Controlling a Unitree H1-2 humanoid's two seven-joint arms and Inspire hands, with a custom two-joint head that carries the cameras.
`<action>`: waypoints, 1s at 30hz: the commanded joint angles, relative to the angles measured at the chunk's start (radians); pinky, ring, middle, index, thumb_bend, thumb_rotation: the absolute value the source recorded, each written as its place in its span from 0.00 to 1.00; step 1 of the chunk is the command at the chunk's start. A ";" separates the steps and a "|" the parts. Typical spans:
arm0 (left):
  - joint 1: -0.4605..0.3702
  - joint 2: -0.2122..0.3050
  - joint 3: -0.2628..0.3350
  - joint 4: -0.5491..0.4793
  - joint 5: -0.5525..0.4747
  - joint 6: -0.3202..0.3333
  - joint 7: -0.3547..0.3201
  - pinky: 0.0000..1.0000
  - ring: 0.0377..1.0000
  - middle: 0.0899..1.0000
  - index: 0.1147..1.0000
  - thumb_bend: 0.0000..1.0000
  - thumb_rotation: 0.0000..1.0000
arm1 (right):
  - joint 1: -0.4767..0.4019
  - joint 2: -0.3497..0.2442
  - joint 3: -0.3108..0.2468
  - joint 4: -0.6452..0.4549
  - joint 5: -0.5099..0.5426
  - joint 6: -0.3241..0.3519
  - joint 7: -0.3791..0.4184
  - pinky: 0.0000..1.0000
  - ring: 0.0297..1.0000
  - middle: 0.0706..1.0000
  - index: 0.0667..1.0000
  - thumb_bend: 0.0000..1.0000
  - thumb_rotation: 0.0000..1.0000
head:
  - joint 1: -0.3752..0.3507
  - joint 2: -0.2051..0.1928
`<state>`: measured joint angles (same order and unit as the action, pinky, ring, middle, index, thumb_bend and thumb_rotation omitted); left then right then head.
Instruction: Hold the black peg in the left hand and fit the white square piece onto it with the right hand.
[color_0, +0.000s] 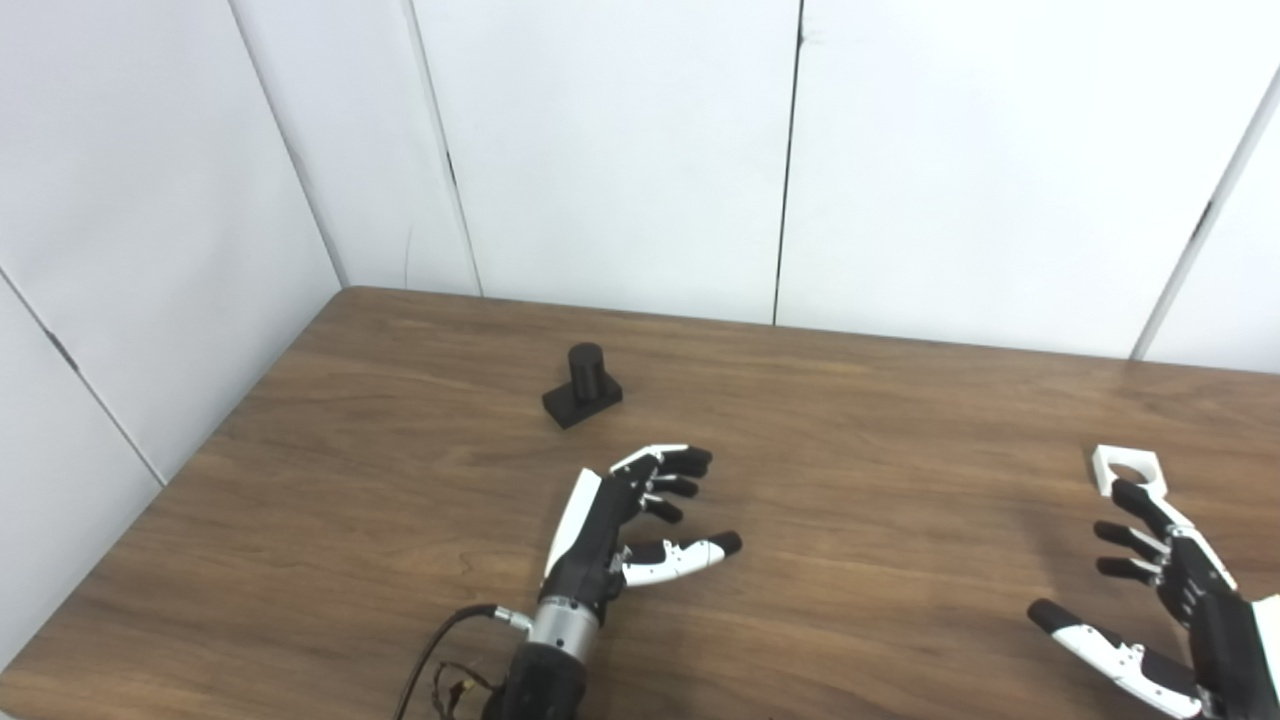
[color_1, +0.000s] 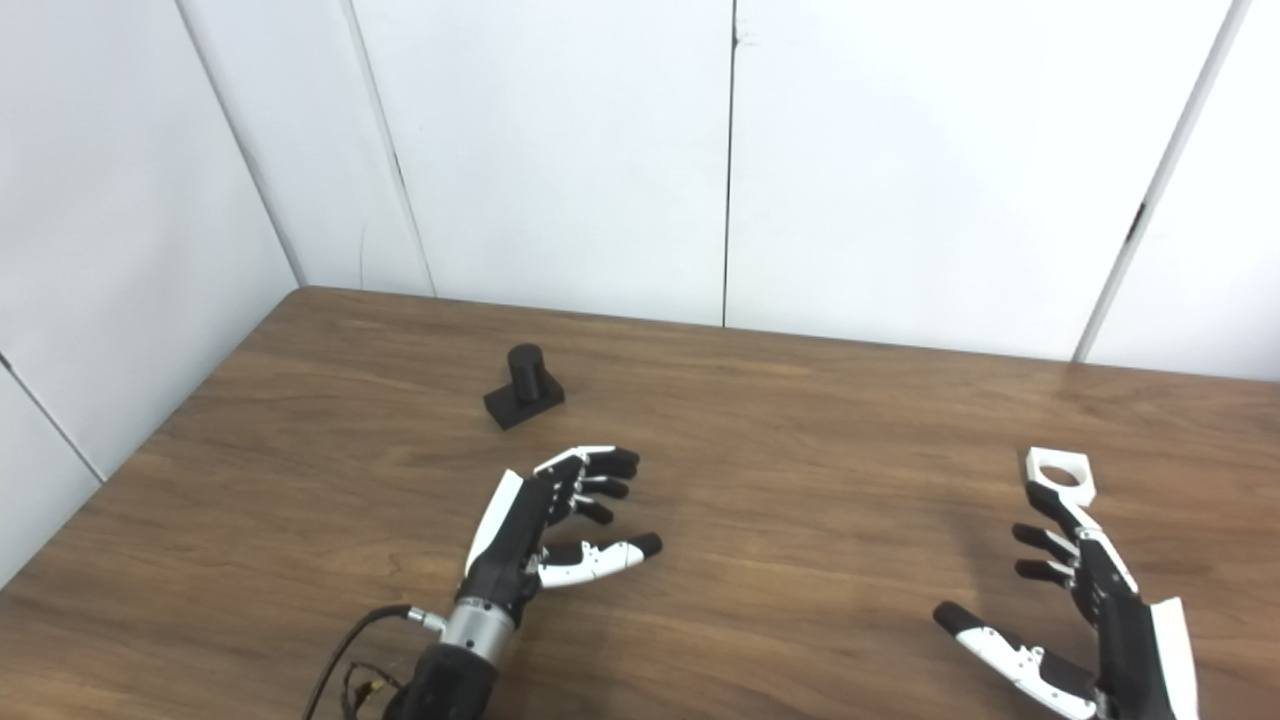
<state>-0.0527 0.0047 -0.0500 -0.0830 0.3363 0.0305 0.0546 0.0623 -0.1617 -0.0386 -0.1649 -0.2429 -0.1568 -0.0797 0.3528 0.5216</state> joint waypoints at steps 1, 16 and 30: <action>-0.048 0.008 0.011 -0.045 0.020 -0.003 0.030 0.58 0.68 0.70 0.65 0.75 0.15 | -0.010 -0.011 -0.011 0.014 0.013 -0.035 -0.002 0.65 0.76 0.84 0.82 0.82 0.32 | 0.002 -0.001; -0.109 0.052 0.027 -0.105 0.193 0.104 0.087 0.59 0.69 0.71 0.65 0.73 0.21 | -0.019 -0.015 -0.019 0.051 0.022 -0.064 -0.001 0.62 0.73 0.83 0.81 0.81 0.28 | 0.008 -0.005; -0.183 0.102 0.056 -0.120 0.307 0.154 0.135 0.61 0.70 0.72 0.65 0.71 0.19 | -0.023 -0.022 -0.026 0.077 0.039 -0.072 0.003 0.59 0.71 0.83 0.81 0.80 0.26 | 0.016 -0.014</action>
<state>-0.1891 0.0887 -0.0004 -0.1699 0.6100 0.1830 0.1583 0.0354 -0.1667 -0.0554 -0.1274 -0.2056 -0.1847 -0.0735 0.3681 0.5077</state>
